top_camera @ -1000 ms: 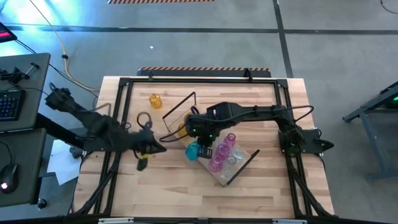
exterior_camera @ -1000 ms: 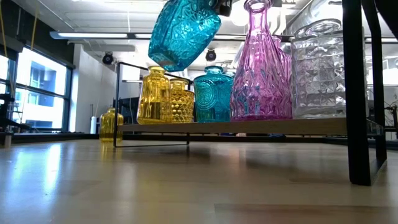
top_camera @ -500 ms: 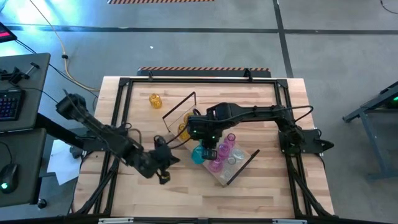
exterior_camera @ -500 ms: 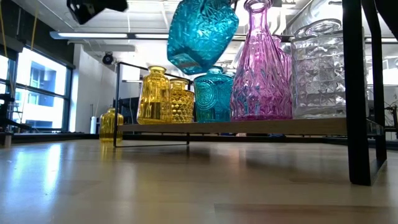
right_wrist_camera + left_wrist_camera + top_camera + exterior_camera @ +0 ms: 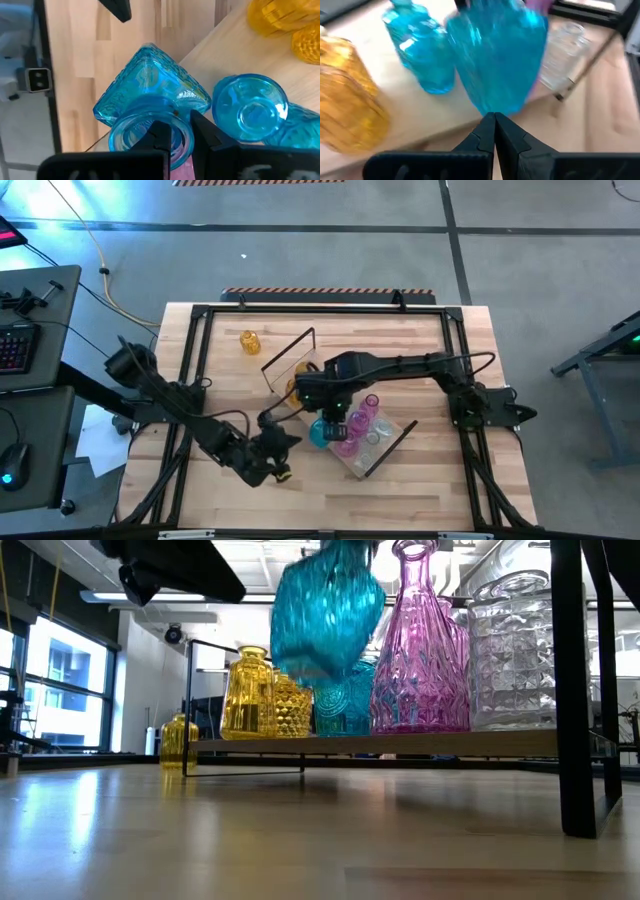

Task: Sort vases onto shelf
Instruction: Put the blue crystal vase on the shelf

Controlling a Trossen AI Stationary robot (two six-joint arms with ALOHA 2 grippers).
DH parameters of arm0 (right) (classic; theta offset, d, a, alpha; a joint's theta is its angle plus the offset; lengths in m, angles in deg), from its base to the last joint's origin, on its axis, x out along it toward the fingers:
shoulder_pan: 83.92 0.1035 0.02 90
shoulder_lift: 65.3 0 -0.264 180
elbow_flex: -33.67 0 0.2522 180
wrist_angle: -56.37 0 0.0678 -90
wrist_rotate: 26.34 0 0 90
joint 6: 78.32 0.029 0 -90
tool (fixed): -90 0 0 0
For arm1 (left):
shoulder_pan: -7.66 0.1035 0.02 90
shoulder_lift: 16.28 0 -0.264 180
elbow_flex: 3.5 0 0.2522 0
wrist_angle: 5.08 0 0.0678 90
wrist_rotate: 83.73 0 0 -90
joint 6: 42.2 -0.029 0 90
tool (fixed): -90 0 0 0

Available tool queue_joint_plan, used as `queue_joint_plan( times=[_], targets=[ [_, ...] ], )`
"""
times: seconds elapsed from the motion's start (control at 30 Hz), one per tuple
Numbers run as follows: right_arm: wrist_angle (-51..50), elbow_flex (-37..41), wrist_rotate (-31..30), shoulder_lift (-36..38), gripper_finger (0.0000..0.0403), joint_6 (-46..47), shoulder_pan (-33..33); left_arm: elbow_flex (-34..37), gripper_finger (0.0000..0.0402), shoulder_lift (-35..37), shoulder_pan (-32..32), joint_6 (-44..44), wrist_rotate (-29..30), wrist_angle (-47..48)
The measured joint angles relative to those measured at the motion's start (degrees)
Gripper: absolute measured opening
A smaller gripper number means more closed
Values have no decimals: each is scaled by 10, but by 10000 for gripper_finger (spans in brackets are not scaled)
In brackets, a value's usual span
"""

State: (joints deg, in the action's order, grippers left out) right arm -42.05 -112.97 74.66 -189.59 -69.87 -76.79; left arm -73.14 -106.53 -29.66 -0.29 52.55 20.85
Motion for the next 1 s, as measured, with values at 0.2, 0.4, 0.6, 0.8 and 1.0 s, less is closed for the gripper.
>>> queue_joint_plan(
  times=[0.2, 0.4, 0.6, 0.8, 1.0],
  targets=[
    [10, 0, -7, -21, 10, -10, 0, 0, 0, -16, 4, 3, 53, -4],
    [18, 0, -12, -27, 10, -10, -1, 0, 0, -54, 9, 1, 25, -56],
    [28, 0, -16, -27, 10, -10, -7, 0, 0, -79, 19, 7, 14, -109],
    [30, 0, -20, -27, 10, -12, -14, 0, 0, -80, 31, -5, 8, -121],
    [30, 0, -22, -31, 10, -12, -18, 0, 0, -80, 48, -7, -11, -122]
  ],
)
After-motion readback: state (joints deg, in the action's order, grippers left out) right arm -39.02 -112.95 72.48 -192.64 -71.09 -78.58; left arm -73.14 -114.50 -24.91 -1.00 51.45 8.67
